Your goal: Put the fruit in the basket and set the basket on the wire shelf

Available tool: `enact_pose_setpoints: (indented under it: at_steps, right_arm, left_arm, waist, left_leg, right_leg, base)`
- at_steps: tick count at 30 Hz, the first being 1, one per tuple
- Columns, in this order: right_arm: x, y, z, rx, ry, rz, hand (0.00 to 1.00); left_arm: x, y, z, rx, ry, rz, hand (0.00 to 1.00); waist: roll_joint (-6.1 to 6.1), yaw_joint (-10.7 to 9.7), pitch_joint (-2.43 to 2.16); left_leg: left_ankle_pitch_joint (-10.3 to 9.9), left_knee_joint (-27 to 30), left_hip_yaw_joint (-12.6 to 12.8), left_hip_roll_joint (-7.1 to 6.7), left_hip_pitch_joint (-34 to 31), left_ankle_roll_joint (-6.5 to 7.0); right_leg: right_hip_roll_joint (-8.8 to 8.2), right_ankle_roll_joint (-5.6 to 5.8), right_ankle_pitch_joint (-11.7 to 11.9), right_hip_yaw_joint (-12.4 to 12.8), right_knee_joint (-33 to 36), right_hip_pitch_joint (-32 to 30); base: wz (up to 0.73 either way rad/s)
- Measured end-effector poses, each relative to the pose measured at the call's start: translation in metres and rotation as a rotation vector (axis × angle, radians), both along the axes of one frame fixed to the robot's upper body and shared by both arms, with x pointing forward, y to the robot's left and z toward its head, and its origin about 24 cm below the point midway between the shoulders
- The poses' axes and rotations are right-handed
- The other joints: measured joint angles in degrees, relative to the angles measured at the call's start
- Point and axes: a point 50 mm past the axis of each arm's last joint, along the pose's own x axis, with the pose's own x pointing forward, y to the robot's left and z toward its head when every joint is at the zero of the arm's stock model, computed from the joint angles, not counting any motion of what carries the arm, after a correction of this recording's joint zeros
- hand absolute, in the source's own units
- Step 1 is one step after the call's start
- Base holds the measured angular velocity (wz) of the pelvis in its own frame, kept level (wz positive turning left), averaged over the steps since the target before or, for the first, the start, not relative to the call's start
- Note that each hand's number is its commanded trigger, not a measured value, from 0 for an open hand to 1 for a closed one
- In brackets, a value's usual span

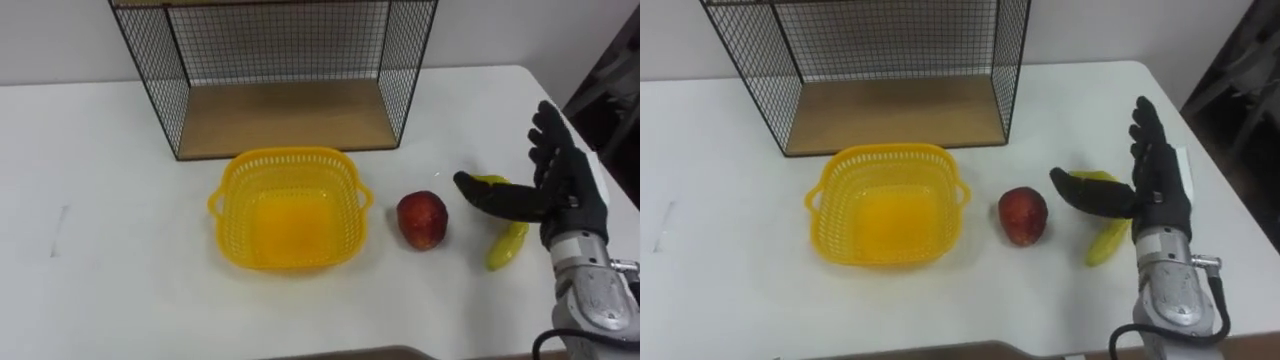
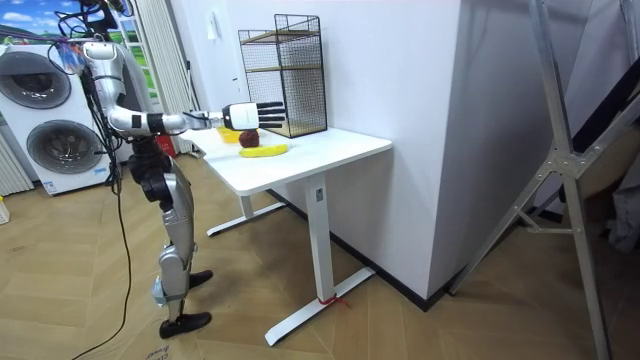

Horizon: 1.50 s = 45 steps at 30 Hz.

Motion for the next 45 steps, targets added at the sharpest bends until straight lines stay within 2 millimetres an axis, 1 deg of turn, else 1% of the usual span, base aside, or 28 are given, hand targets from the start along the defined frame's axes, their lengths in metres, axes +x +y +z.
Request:
enact_pose_setpoints:
  at_steps: [4,6,9,11,14,17,21,24,26,31,36,41,45]
  right_arm:
    - [0.002,0.013,-0.004,-0.003,0.024,0.096,0.00]
    - [0.002,0.017,-0.007,0.003,0.048,0.129,0.00]
    - [0.001,0.020,-0.016,0.011,0.098,0.167,0.00]
    - [-0.001,0.023,-0.026,0.019,0.147,0.183,0.00]
    - [-0.002,0.029,-0.033,0.028,0.181,0.218,0.00]
    - [-0.002,0.032,-0.033,0.037,0.184,0.239,0.00]
    - [-0.002,0.033,-0.034,0.053,0.186,0.258,0.00]
    - [-0.002,0.034,-0.033,0.055,0.183,0.260,0.00]
    - [-0.002,0.034,-0.033,0.054,0.181,0.261,0.00]
    - [-0.002,0.034,-0.033,0.038,0.184,0.264,0.00]
    - [-0.002,0.034,-0.034,0.019,0.191,0.268,0.00]
    - [-0.005,0.031,-0.043,0.004,0.235,0.257,0.00]
    - [-0.006,0.031,-0.045,-0.016,0.247,0.257,0.00]
  left_arm:
    - [0.008,-0.001,0.000,-0.001,-0.012,-0.011,0.00]
    - [0.007,-0.001,0.000,-0.002,-0.009,-0.011,0.00]
    - [0.008,-0.001,0.000,-0.003,-0.011,-0.012,0.00]
    - [0.010,-0.003,0.000,-0.008,-0.011,-0.032,0.00]
    - [0.008,-0.005,-0.002,-0.013,0.004,-0.047,0.00]
    - [0.008,-0.006,-0.002,-0.014,0.005,-0.047,0.00]
    - [0.006,-0.006,-0.002,-0.020,0.011,-0.046,0.00]
    - [0.005,-0.006,-0.002,-0.026,0.015,-0.048,0.00]
    - [0.006,-0.006,-0.002,-0.029,0.013,-0.049,0.00]
    - [0.006,-0.006,-0.002,-0.030,0.016,-0.049,0.00]
    - [0.004,-0.006,-0.002,-0.027,0.021,-0.047,0.00]
    - [0.004,-0.006,-0.002,-0.023,0.019,-0.046,0.00]
    - [0.004,-0.005,-0.002,-0.020,0.018,-0.046,0.00]
  waist:
    - [-0.32,0.3,-0.01]
    - [-0.53,0.6,-0.04]
    - [-1.03,1.2,-0.06]
    - [-1.41,1.4,0.00]
    - [-1.56,1.5,-0.01]
    - [-1.57,1.5,-0.06]
    - [-1.52,1.5,-0.06]
    - [-1.47,1.5,-0.06]
    - [-1.35,1.7,-0.20]
    - [-1.11,1.5,-0.20]
    - [-1.18,1.4,-0.17]
    - [-1.39,1.3,-0.18]
    - [-1.68,1.3,-0.15]
  left_leg:
    - [0.0,0.6,-0.3,0.01,-0.8,0.00]
    - [0.0,0.7,-0.3,0.01,-0.8,0.00]
    - [0.0,1.1,-0.6,0.06,-1.0,0.01]
    - [0.0,1.3,-0.6,0.11,-1.2,0.02]
    - [0.0,1.5,-0.7,0.13,-1.3,0.02]
    - [0.0,1.7,-0.8,0.14,-1.7,0.02]
    - [-0.1,2.2,-0.9,0.14,-2.0,0.11]
    - [-0.2,2.6,-1.3,0.13,-2.3,0.18]
    - [-0.2,2.9,-1.6,0.13,-2.9,0.18]
    - [-0.1,3.1,-1.8,0.14,-3.0,0.20]
    - [-0.1,3.1,-1.9,0.16,-2.9,0.20]
    - [-0.2,3.1,-1.9,0.15,-2.8,0.20]
    - [-0.2,3.1,-1.9,0.15,-2.9,0.20]
  right_leg:
    - [0.00,0.00,0.0,-0.6,0.0,-0.3]
    - [0.00,0.00,0.0,-0.7,0.0,-0.2]
    - [0.00,0.00,0.0,-1.3,0.1,-0.1]
    - [0.00,0.00,0.0,-1.4,0.1,-0.2]
    - [0.00,-0.01,0.0,-1.5,0.1,-0.2]
    - [0.00,-0.05,0.0,-1.7,0.1,-0.4]
    - [0.00,-0.10,0.1,-1.7,0.1,-0.4]
    - [0.01,-0.10,0.1,-2.2,0.1,-0.4]
    - [0.02,-0.14,0.1,-2.5,0.2,-0.6]
    - [0.01,-0.19,0.1,-2.8,0.2,-0.6]
    - [0.02,-0.19,0.1,-2.9,0.2,-0.4]
    - [0.02,-0.19,0.1,-2.9,0.2,-0.2]
    - [0.02,-0.19,0.1,-2.9,0.2,-0.3]
  base:
    - [0.05]
    - [0.02]
    - [0.04]
    - [0.00]
    - [0.00]
    - [0.00]
    - [0.00]
    - [0.07]
    - [0.06]
    - [0.00]
    - [0.00]
    - [0.00]
    - [0.00]
